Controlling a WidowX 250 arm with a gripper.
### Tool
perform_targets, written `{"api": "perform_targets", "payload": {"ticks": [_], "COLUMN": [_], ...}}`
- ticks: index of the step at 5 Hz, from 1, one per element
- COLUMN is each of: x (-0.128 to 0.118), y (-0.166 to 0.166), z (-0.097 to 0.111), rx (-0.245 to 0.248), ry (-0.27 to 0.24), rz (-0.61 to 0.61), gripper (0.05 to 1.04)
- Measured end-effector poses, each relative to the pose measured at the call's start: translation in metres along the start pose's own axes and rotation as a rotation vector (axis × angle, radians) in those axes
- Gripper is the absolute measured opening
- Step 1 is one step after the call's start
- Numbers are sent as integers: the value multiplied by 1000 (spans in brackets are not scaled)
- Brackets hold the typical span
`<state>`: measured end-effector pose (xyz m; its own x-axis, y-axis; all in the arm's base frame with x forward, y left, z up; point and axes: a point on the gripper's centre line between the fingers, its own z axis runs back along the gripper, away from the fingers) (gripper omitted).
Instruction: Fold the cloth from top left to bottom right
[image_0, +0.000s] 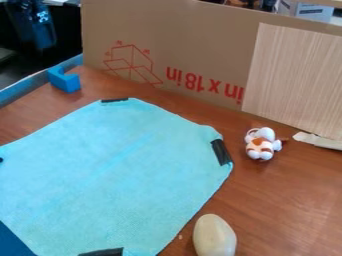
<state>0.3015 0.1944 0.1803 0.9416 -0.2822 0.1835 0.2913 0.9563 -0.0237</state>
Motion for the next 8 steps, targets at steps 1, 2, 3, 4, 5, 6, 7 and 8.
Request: {"api": "perform_targets", "payload": {"ticks": [1, 2, 3, 4, 5, 6, 7, 8], "x": [-1, 10, 25, 41, 55, 68, 71, 72], "y": [1, 1, -3, -1, 0, 7, 14, 18], "z": [-13, -45, -69, -83, -98, -101, -110, -118], "rx": [-28, -52, -48, -3, 33, 75, 79, 80], "ry": [23, 64, 78, 40, 19, 4, 19, 28], "rz": [3, -56, -112, -142, -212, -301, -350, -383], "gripper": [999, 999, 999, 999, 999, 999, 999, 999]}}
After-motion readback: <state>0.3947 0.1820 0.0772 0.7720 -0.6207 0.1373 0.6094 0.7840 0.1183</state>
